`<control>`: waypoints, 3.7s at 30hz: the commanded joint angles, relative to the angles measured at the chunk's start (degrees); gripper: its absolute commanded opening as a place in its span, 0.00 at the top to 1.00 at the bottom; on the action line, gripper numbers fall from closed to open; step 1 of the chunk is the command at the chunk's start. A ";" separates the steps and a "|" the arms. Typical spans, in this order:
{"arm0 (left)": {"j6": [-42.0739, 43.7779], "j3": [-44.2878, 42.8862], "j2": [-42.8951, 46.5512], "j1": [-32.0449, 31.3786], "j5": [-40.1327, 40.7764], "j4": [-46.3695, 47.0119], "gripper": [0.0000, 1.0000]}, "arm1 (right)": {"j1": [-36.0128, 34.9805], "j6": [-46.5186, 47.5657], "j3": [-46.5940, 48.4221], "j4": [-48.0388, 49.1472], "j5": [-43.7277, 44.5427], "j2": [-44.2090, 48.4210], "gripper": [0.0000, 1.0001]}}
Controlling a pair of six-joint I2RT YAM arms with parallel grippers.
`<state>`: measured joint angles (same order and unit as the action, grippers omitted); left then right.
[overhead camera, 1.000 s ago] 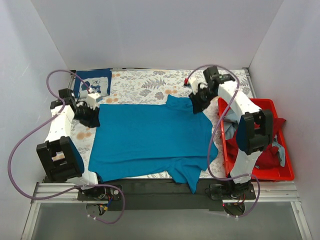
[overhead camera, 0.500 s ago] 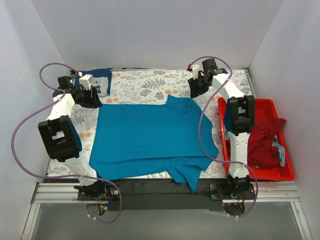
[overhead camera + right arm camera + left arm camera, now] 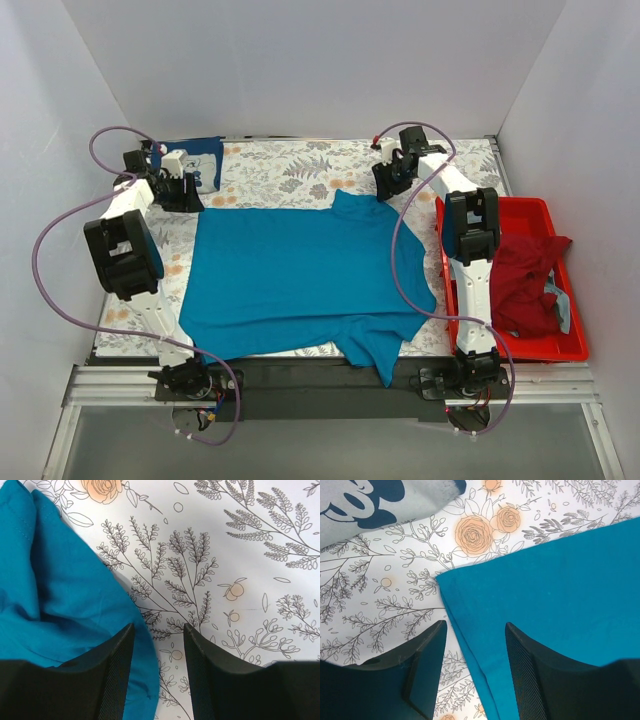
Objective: Fold and stack the t-shirts
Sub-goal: Flatten the tshirt out, then fold the tshirt
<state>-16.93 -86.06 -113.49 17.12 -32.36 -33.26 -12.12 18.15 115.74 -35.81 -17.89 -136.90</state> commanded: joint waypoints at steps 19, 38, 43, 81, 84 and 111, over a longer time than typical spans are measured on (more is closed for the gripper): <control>2.43 -8.51 -6.04 -0.34 1.16 -2.43 0.48 | 0.34 -1.28 2.47 0.75 -8.83 0.23 0.51; 26.94 -8.59 -8.50 -4.03 -2.80 -6.12 0.50 | 0.43 3.38 1.50 0.13 -6.10 -1.53 0.99; 32.39 -11.31 -11.83 -4.73 -2.36 -6.21 0.50 | 0.43 3.21 2.12 0.39 -6.19 -0.91 0.99; 36.53 -9.05 -5.08 -5.26 -4.29 0.91 1.00 | 3.95 2.24 5.82 3.38 -6.72 7.08 0.99; 37.32 -6.24 -2.18 -5.17 -4.99 1.52 1.00 | 3.95 2.50 2.83 3.38 -7.60 10.33 0.99; 52.52 26.29 24.81 -0.69 -5.35 3.55 1.00 | 3.86 5.58 -35.31 3.91 -10.67 38.37 0.99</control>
<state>31.90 -61.19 -92.40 15.49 -37.80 -30.83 -8.60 22.92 83.09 -32.95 -27.35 -102.24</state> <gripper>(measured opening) 0.015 0.020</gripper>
